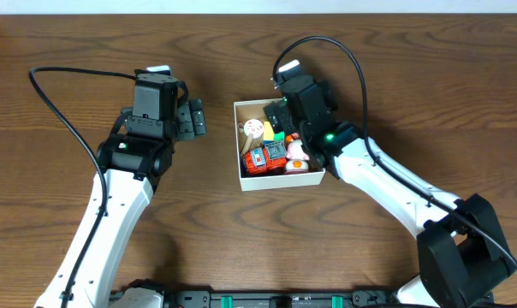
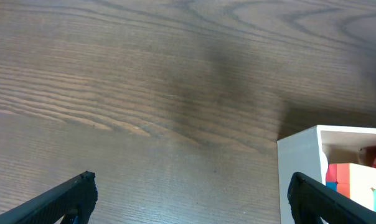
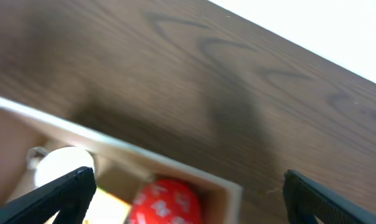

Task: Pack container
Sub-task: 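Carry the red ball left over the box and lower it, then open the right gripper to drop the ball and raise it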

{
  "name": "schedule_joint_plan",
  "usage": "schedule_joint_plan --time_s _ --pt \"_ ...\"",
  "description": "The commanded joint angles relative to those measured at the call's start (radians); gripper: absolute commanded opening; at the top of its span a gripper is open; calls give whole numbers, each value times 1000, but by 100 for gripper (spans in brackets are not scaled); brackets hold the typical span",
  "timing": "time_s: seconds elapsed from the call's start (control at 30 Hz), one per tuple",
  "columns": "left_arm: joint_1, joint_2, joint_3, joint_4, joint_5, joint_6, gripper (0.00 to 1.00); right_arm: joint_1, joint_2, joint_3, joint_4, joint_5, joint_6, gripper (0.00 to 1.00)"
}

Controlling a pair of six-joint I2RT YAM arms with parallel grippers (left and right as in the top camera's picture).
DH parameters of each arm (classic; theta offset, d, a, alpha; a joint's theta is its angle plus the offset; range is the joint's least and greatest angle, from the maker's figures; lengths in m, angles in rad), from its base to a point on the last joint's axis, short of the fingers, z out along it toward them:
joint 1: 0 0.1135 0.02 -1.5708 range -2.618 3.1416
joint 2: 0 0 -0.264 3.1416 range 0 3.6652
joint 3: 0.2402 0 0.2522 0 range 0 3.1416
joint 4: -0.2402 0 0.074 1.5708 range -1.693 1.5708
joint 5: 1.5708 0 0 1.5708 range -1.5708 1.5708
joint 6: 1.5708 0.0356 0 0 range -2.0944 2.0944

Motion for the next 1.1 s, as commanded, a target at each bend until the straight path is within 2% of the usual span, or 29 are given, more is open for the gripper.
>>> schedule_joint_plan --time_s 0.0,0.17,0.5,1.07 --pt "4 -6 3 1 -12 21 98 -61 -7 1 -4 48 47 99" --pt "4 -6 3 1 -12 21 98 -151 -18 1 -18 47 124 99" --pt "4 -6 3 1 -12 21 98 -260 -18 1 -21 48 86 99" --pt "4 -6 3 1 -12 21 98 -268 -18 1 -21 47 86 99"
